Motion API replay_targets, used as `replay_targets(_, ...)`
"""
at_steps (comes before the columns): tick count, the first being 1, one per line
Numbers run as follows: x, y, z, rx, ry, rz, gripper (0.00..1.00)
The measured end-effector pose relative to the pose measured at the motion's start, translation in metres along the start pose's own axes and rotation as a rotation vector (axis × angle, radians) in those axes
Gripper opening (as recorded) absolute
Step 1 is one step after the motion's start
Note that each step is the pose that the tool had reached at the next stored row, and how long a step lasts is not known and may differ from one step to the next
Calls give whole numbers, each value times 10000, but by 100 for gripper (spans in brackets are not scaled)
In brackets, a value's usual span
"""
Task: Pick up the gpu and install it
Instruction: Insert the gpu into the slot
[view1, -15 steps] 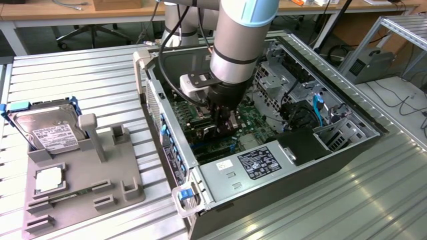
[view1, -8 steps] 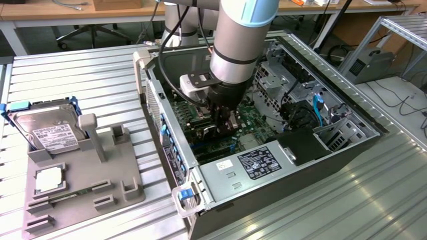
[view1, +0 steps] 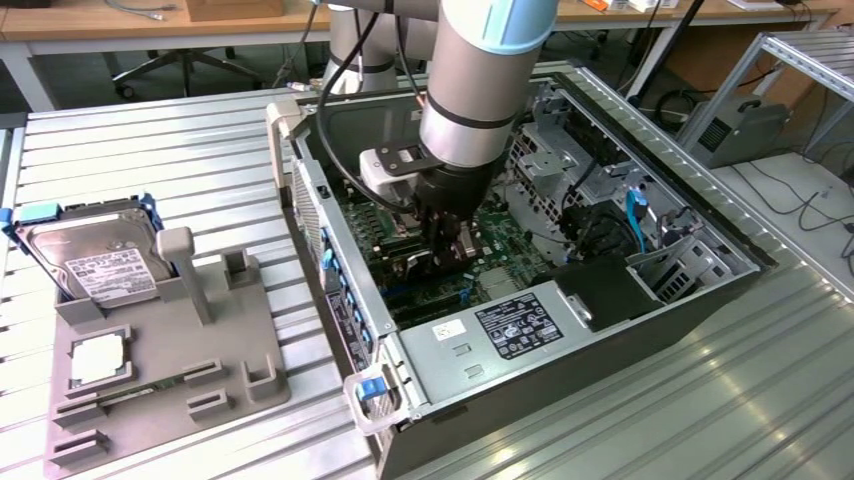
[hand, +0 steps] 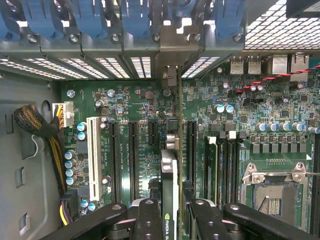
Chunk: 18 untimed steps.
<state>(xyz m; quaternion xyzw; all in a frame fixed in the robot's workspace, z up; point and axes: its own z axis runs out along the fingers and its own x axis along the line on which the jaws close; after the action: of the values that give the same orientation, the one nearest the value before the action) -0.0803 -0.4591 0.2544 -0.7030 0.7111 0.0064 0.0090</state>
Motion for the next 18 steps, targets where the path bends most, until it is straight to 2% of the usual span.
replay_targets(2, -1, 2, 2, 1, -6, 4, 28)
replay_targets(4, 0, 0, 0, 0, 0, 0, 40)
replay_targets(12, -1, 0, -32, 0, 0, 1, 40)
replay_targets(15, -2, 0, -98, 0, -1, 1, 40)
replay_targets(18, -5, -1, -251, -1, 1, 0, 40)
